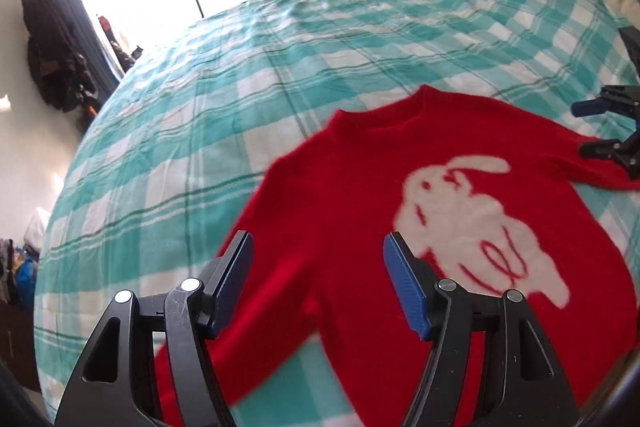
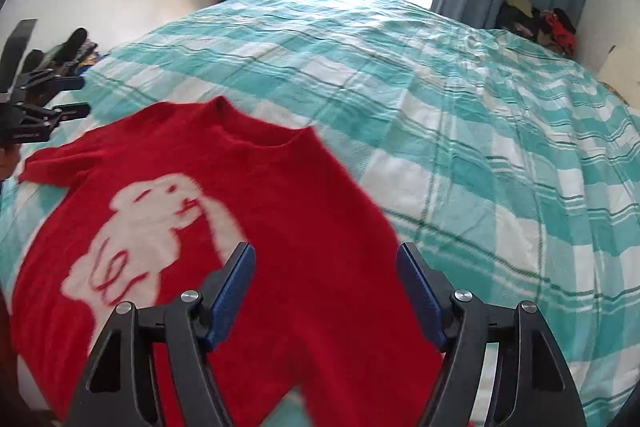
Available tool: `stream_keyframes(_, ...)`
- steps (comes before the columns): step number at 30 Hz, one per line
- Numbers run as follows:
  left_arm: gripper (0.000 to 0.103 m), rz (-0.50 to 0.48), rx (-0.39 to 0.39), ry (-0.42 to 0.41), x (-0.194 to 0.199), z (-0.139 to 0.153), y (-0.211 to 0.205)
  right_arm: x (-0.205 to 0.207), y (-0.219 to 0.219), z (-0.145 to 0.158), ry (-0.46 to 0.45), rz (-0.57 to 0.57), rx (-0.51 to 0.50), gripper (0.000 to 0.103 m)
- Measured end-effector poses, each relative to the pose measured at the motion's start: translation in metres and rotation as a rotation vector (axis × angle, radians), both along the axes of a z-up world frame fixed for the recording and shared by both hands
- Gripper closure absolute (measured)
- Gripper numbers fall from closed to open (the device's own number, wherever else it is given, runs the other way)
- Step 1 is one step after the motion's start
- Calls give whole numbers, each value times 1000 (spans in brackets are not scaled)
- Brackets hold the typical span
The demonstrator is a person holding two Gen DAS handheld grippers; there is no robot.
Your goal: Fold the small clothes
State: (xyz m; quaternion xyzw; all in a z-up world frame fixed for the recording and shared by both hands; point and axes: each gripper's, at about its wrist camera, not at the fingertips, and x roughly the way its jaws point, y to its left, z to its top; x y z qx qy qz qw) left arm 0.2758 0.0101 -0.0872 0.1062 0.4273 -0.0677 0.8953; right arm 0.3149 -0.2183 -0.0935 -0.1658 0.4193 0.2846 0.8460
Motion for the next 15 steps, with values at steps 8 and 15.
stream_keyframes(8,30,-46,48,197,-184,-90,-64,-220,-1,-85,287,65,-87,40)
stream_keyframes(15,30,26,19,229,-208,-76,-51,-267,-54,-84,340,-210,-71,35)
